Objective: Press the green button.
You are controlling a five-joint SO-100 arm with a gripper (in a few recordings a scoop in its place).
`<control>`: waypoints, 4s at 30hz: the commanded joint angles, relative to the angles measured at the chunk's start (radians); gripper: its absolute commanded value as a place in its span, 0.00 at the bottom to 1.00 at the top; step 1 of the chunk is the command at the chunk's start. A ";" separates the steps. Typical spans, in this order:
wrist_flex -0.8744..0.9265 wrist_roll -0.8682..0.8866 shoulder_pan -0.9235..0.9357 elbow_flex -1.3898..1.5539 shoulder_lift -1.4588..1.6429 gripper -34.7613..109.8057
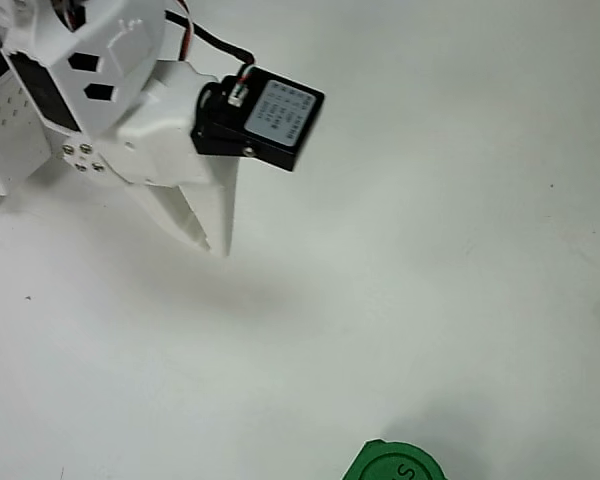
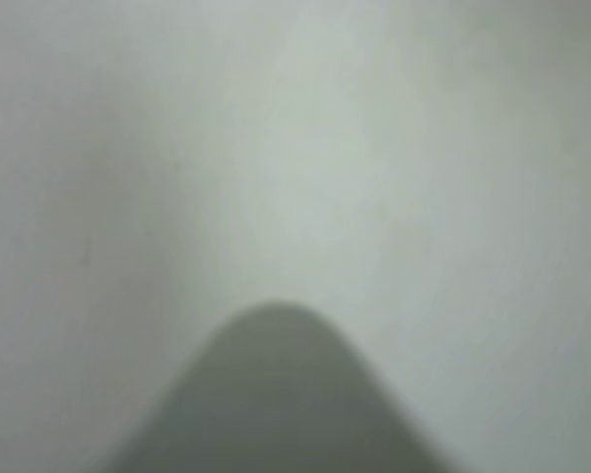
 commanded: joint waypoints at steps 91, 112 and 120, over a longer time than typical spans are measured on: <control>0.311 -0.219 0.133 -1.967 -1.459 0.24; 0.390 -0.210 0.132 -1.970 -1.463 0.24; 0.449 -0.206 0.130 -1.965 -1.488 0.24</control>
